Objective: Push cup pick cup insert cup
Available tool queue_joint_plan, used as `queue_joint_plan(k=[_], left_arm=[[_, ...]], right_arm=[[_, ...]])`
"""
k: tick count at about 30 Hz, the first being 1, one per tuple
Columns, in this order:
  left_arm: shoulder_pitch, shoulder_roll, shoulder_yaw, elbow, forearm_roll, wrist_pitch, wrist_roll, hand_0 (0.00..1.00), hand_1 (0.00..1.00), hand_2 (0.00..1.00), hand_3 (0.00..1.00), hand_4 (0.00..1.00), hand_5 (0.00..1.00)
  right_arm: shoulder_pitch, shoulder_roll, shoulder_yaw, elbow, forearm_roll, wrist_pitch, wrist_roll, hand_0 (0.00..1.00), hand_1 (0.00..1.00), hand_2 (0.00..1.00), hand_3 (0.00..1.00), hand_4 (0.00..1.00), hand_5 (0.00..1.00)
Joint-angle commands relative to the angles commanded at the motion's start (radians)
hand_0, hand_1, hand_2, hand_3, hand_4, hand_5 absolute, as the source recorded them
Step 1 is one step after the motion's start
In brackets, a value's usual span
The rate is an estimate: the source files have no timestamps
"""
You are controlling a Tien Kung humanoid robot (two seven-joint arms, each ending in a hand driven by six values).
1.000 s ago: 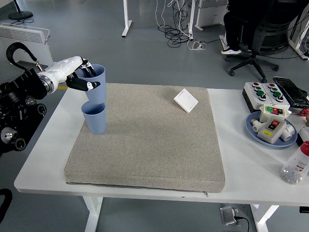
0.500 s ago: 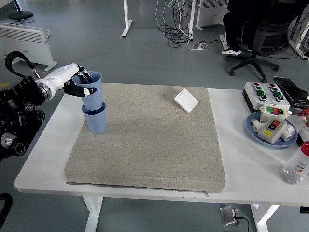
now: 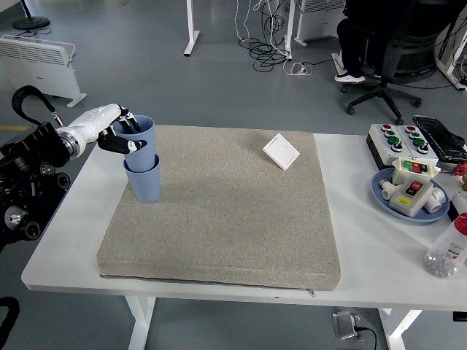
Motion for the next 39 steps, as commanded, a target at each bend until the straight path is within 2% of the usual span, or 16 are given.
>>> queue_joint_plan(k=[3, 4, 9, 10, 21, 22, 27, 28, 33, 34, 39], left_arm=[[0.000, -0.001, 0.000, 0.000, -0.005, 0.011, -0.009, 0.462, 0.580, 0.607, 0.590, 0.526, 0.124], [0.000, -0.001, 0.000, 0.000, -0.006, 0.012, -0.010, 0.487, 0.621, 0.669, 0.635, 0.616, 0.212], [-0.001, 0.002, -0.003, -0.001, 0.003, 0.005, -0.012, 0.487, 0.621, 0.669, 0.635, 0.616, 0.212], [-0.001, 0.003, -0.005, -0.001, 0.005, 0.003, -0.011, 0.519, 0.643, 0.684, 0.667, 0.718, 0.339], [0.000, 0.004, -0.016, -0.002, 0.000, -0.030, -0.016, 0.545, 0.672, 0.695, 0.663, 0.744, 0.373], [0.000, 0.004, -0.016, -0.003, -0.001, -0.031, -0.017, 0.623, 0.730, 0.742, 0.742, 0.778, 0.413], [-0.004, 0.005, -0.015, -0.005, -0.004, -0.041, -0.017, 0.623, 0.730, 0.742, 0.742, 0.778, 0.413], [-0.004, 0.005, -0.014, -0.006, -0.003, -0.047, -0.016, 0.721, 0.763, 0.780, 0.758, 0.821, 0.464], [-0.004, 0.005, -0.010, -0.006, 0.006, -0.059, -0.015, 0.721, 0.763, 0.780, 0.758, 0.821, 0.464], [-0.004, 0.005, -0.009, -0.005, 0.009, -0.059, -0.016, 0.810, 0.787, 0.817, 0.764, 0.850, 0.491], [-0.005, 0.005, -0.010, -0.004, 0.016, -0.059, -0.019, 0.810, 0.787, 0.817, 0.764, 0.850, 0.491]], right_arm=[[0.002, 0.000, 0.001, 0.000, 0.000, 0.000, 0.001, 0.752, 0.627, 0.627, 0.559, 0.073, 0.438], [0.002, 0.000, 0.000, 0.000, 0.000, 0.000, 0.001, 0.752, 0.627, 0.627, 0.559, 0.073, 0.438], [0.005, -0.001, 0.001, 0.000, 0.003, 0.000, 0.002, 0.752, 0.627, 0.627, 0.559, 0.073, 0.438], [0.006, -0.001, 0.001, 0.000, 0.004, 0.000, 0.003, 0.752, 0.627, 0.627, 0.559, 0.073, 0.438], [0.010, -0.002, 0.006, 0.000, 0.000, 0.000, 0.003, 0.752, 0.627, 0.627, 0.559, 0.073, 0.438], [0.010, -0.002, 0.006, 0.000, 0.000, 0.000, 0.003, 0.752, 0.627, 0.627, 0.560, 0.073, 0.439], [0.011, -0.002, 0.007, 0.000, -0.001, 0.000, 0.003, 0.752, 0.627, 0.627, 0.560, 0.073, 0.439], [0.011, -0.002, 0.007, 0.000, 0.000, -0.001, 0.004, 0.752, 0.627, 0.626, 0.559, 0.073, 0.438], [0.012, -0.002, 0.008, 0.000, 0.001, -0.001, 0.004, 0.752, 0.627, 0.626, 0.559, 0.073, 0.438], [0.012, -0.002, 0.008, 0.000, 0.000, -0.001, 0.004, 0.752, 0.627, 0.627, 0.559, 0.073, 0.437], [0.013, -0.002, 0.007, 0.000, 0.001, -0.001, 0.005, 0.752, 0.627, 0.627, 0.559, 0.073, 0.437]])
